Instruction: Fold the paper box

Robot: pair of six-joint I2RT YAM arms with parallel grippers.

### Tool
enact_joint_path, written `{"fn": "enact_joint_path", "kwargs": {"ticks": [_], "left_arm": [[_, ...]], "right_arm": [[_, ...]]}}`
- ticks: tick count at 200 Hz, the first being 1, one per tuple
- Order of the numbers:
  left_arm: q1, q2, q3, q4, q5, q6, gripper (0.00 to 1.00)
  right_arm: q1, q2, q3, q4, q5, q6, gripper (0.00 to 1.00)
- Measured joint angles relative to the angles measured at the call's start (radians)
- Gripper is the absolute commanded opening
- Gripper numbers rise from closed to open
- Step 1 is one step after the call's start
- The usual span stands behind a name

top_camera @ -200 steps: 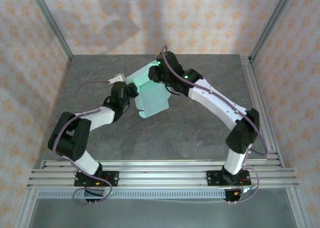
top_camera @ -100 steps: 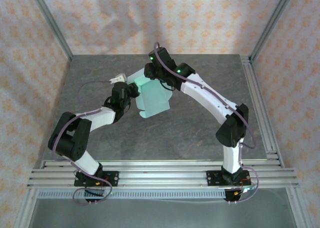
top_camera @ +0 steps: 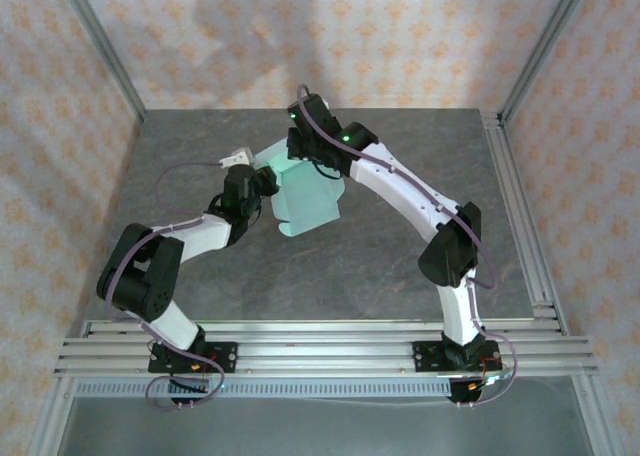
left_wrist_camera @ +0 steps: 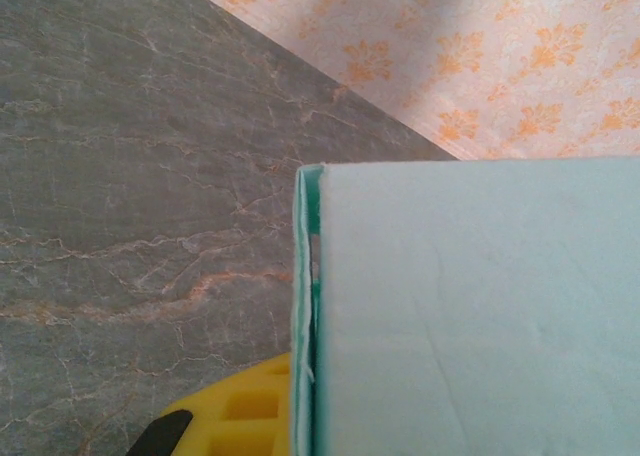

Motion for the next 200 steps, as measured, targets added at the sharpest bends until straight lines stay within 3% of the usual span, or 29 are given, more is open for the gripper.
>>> {"fn": "enact_joint_path", "kwargs": {"ticks": [11, 28, 38, 73, 112, 136, 162, 200], "left_arm": [[0.0, 0.0, -0.002, 0.0, 0.0, 0.0, 0.0], [0.0, 0.0, -0.003, 0.0, -0.001, 0.0, 0.0], [0.0, 0.0, -0.003, 0.0, -0.001, 0.0, 0.0], [0.0, 0.0, -0.003, 0.0, 0.0, -0.003, 0.0], [0.018, 0.0, -0.003, -0.016, 0.029, -0.004, 0.0], [0.033, 0.0, -0.003, -0.032, 0.06, 0.001, 0.0], [0.047, -0.004, -0.003, -0.045, 0.116, 0.016, 0.0], [0.055, -0.018, -0.013, -0.04, 0.215, 0.031, 0.0]], "right_arm": [[0.0, 0.0, 0.0, -0.002, 0.002, 0.003, 0.33], [0.0, 0.0, 0.0, -0.003, 0.002, -0.003, 0.24], [0.0, 0.0, 0.0, -0.005, 0.001, -0.005, 0.23], [0.0, -0.024, -0.055, 0.035, -0.005, -0.031, 0.42], [0.0, -0.204, -0.306, 0.142, -0.033, -0.111, 0.52], [-0.013, -0.333, -0.389, 0.18, -0.049, -0.203, 0.54], [-0.082, -0.433, -0.418, 0.21, -0.113, -0.301, 0.57], [-0.254, -0.447, -0.452, 0.227, -0.322, -0.39, 0.5]]}}
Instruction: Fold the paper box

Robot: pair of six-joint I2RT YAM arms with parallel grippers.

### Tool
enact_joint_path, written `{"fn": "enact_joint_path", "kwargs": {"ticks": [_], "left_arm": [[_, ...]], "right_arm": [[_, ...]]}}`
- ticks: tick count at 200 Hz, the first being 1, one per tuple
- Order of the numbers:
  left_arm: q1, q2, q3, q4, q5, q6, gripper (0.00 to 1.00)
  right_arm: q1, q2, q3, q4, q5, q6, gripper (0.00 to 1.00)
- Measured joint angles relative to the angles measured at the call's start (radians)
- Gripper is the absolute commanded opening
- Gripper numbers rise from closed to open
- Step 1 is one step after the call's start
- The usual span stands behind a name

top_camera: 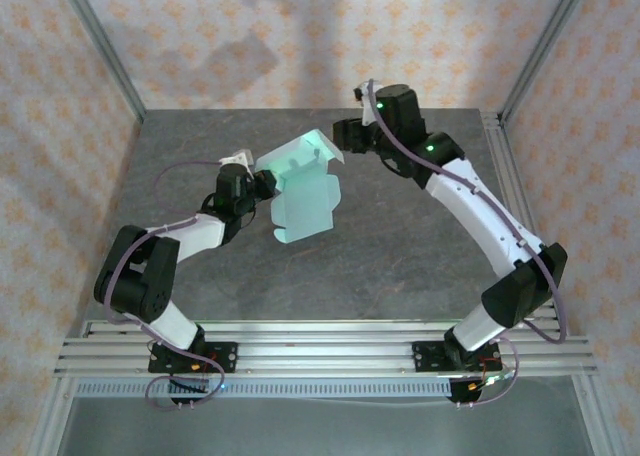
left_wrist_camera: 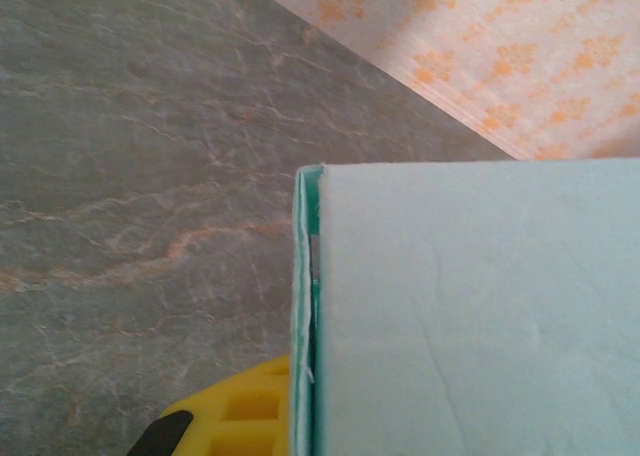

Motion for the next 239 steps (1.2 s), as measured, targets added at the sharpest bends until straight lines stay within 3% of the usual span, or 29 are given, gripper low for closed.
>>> {"fn": "enact_joint_path", "kwargs": {"ticks": [24, 53, 121, 185, 239], "left_arm": [[0.0, -0.013, -0.011, 0.011, 0.056, 0.008, 0.0], [0.0, -0.019, -0.011, 0.037, 0.106, 0.022, 0.0], [0.0, -0.019, -0.011, 0.058, 0.148, 0.021, 0.0], [0.0, -0.019, -0.01, 0.063, 0.157, 0.019, 0.0], [0.0, -0.019, -0.01, 0.063, 0.161, 0.019, 0.0]], "right_arm": [[-0.089, 0.037, -0.003, -0.004, -0.181, -0.051, 0.5], [-0.101, 0.091, 0.029, -0.069, -0.343, -0.153, 0.48], [-0.092, 0.161, 0.088, -0.172, -0.542, -0.253, 0.38], [-0.044, 0.161, 0.087, -0.214, -0.549, -0.288, 0.34], [0.01, 0.187, 0.094, -0.238, -0.41, -0.329, 0.3]]}}
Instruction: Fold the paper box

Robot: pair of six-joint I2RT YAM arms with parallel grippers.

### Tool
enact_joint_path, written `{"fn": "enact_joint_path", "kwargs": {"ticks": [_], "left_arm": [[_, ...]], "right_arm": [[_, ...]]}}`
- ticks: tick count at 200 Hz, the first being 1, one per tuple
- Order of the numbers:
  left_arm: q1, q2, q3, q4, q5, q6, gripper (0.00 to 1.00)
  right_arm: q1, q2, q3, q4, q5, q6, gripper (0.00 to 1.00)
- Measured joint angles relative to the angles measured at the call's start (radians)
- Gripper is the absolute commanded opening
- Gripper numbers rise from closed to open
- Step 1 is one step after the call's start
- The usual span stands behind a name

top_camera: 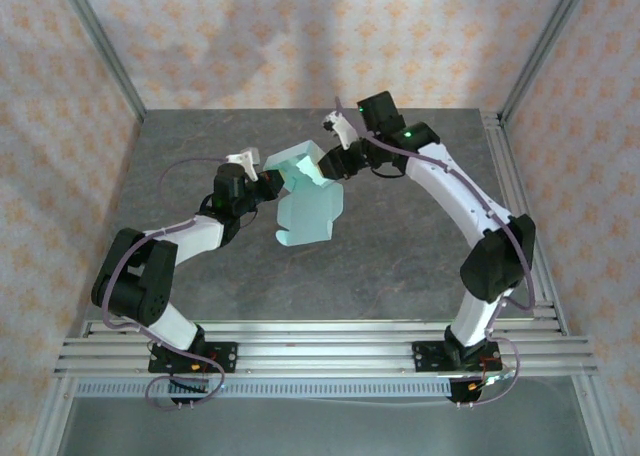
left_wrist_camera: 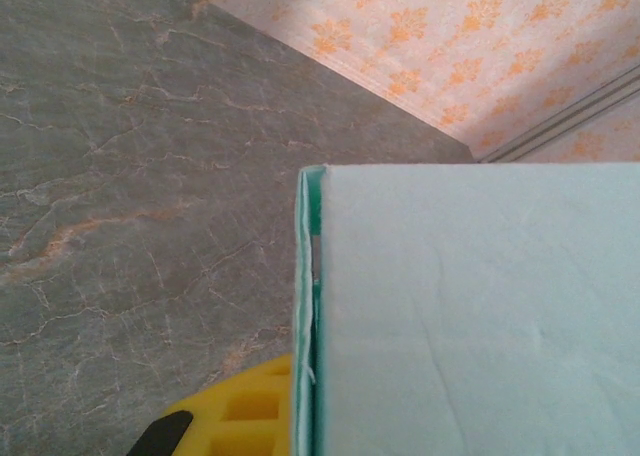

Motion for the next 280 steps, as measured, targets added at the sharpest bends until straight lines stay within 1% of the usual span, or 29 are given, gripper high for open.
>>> {"fn": "enact_joint_path", "kwargs": {"ticks": [27, 54, 117, 127, 141, 150, 198, 241, 280], "left_arm": [[0.0, 0.0, 0.0, 0.0, -0.001, 0.0, 0.0], [0.0, 0.0, 0.0, -0.001, -0.002, 0.0, 0.0], [0.012, 0.0, 0.0, -0.009, -0.023, 0.0, 0.0], [0.013, 0.0, 0.0, -0.011, -0.024, 0.0, 0.0], [0.012, 0.0, 0.0, -0.019, -0.025, 0.0, 0.0], [0.012, 0.0, 0.0, -0.023, -0.027, 0.0, 0.0], [0.012, 0.0, 0.0, -0.026, -0.027, -0.001, 0.0], [0.012, 0.0, 0.0, -0.026, -0.027, -0.001, 0.0], [0.012, 0.0, 0.0, -0.033, -0.028, -0.001, 0.0]], "right_arm": [[0.023, 0.008, 0.002, -0.001, 0.08, -0.019, 0.26], [0.043, 0.008, 0.002, 0.008, 0.16, -0.034, 0.26], [0.124, 0.007, -0.027, 0.099, 0.413, -0.077, 0.27], [0.133, 0.007, -0.037, 0.121, 0.448, -0.081, 0.26], [0.143, 0.007, -0.051, 0.151, 0.497, -0.084, 0.21], [0.148, 0.007, -0.062, 0.174, 0.529, -0.087, 0.21], [0.166, 0.007, -0.08, 0.232, 0.63, -0.086, 0.21], [0.207, 0.013, -0.093, 0.275, 0.741, -0.085, 0.21], [0.243, 0.05, -0.094, 0.336, 0.904, -0.092, 0.15]]}}
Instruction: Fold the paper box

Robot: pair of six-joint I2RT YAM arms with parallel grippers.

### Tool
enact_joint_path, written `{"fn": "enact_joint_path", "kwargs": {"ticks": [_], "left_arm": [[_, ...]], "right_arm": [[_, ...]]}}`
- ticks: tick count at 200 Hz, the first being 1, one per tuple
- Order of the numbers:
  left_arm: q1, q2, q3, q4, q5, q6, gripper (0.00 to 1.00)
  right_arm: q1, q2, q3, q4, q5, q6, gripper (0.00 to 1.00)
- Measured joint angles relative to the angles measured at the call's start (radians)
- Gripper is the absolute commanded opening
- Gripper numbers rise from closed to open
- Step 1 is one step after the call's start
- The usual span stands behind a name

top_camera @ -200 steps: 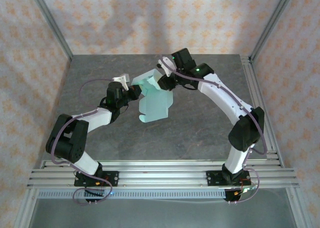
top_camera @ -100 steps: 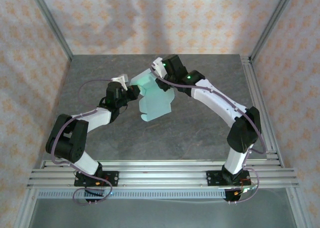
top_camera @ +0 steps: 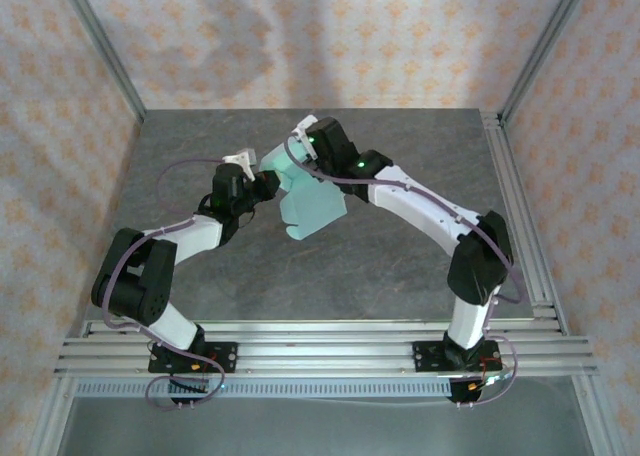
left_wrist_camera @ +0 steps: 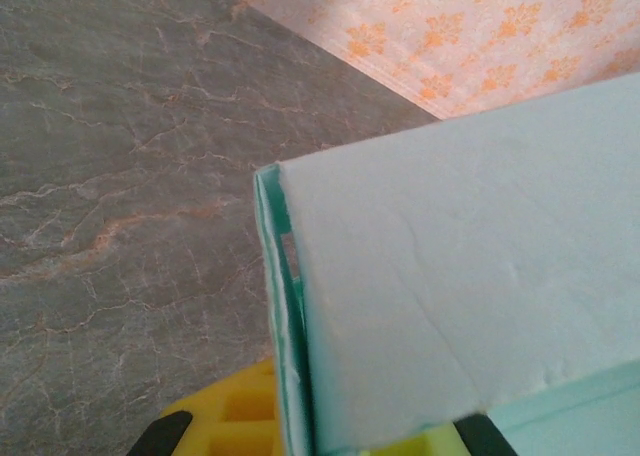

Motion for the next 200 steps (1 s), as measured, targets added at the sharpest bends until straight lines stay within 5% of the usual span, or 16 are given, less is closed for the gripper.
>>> {"fn": "enact_joint_path", "kwargs": {"ticks": [50, 120, 200], "left_arm": [[-0.001, 0.0, 0.0, -0.005, 0.001, 0.0, 0.0], [-0.001, 0.0, 0.007, -0.003, 0.002, 0.001, 0.0], [-0.001, 0.0, 0.007, -0.012, 0.004, 0.001, 0.0]], "right_arm": [[0.03, 0.019, -0.01, 0.064, 0.155, -0.037, 0.09], [0.051, 0.056, -0.015, 0.145, 0.271, -0.119, 0.19], [0.046, 0.06, -0.042, 0.183, 0.251, -0.155, 0.24]]}}
